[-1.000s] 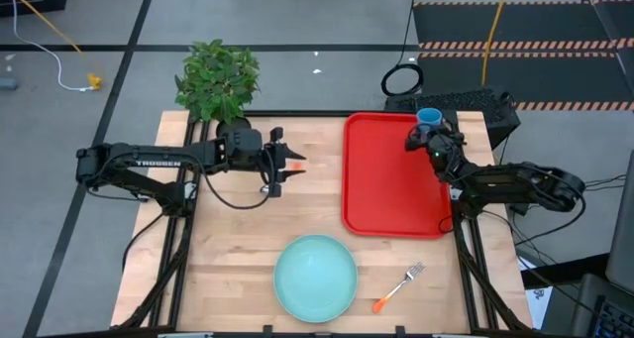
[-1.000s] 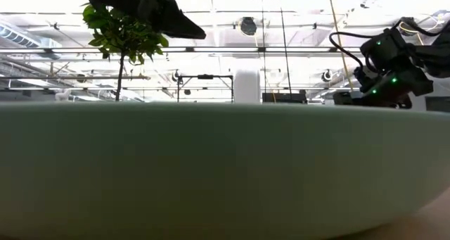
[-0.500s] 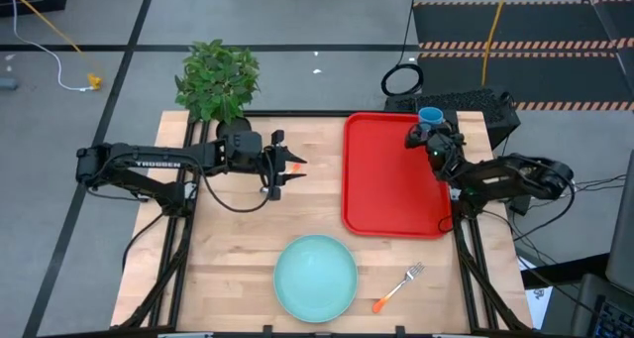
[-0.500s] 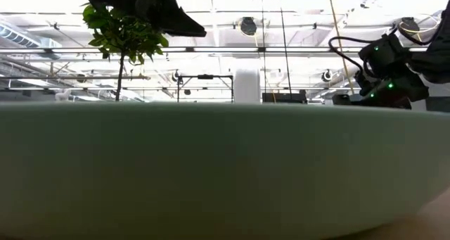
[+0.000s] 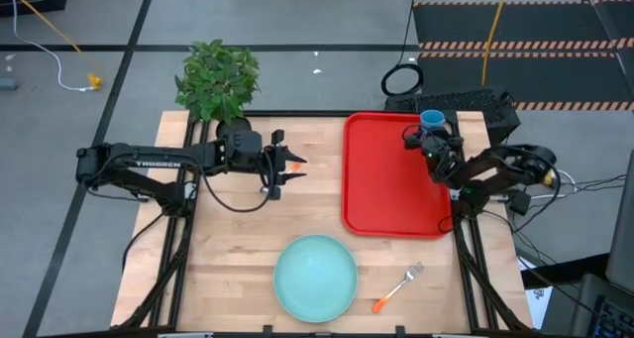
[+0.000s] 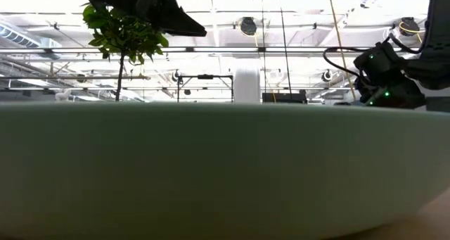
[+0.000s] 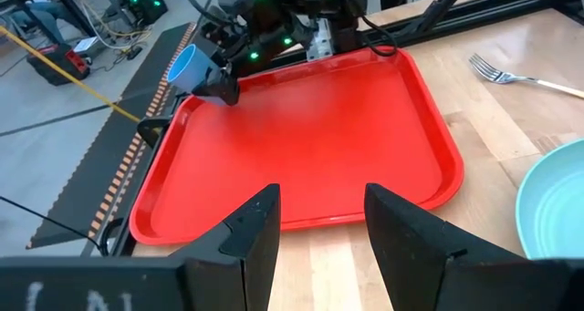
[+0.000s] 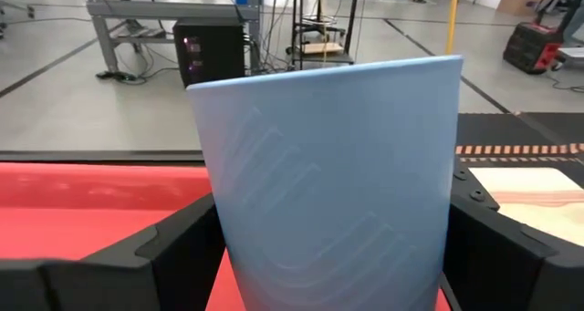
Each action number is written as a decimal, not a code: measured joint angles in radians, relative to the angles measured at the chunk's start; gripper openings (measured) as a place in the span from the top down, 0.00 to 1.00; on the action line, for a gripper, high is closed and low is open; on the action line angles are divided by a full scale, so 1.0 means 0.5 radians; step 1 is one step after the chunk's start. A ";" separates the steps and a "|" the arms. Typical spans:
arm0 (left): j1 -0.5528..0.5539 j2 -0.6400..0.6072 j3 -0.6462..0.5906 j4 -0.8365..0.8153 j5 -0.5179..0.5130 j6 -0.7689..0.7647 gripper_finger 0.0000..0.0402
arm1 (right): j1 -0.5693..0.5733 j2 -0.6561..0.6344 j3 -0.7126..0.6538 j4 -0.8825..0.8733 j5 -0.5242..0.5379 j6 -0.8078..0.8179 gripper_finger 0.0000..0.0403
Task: Pick and place plate/cup/fork/spoon on tray
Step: Put the blue cup on the red tray
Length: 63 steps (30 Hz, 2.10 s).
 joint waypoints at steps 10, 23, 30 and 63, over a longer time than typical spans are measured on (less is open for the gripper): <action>0.000 0.000 0.000 -0.001 0.000 0.000 0.59 | 0.023 0.107 0.001 0.123 0.049 0.019 0.19; 0.000 0.000 0.000 -0.002 0.000 -0.011 0.59 | 0.053 0.106 0.003 -0.010 -0.046 0.021 0.18; 0.000 0.000 0.000 -0.002 0.000 -0.011 0.59 | 0.063 0.103 0.005 -0.057 -0.059 0.076 0.14; 0.000 -0.001 0.000 0.039 -0.001 0.125 0.59 | 0.064 -0.144 -0.121 -0.259 -0.325 0.171 0.11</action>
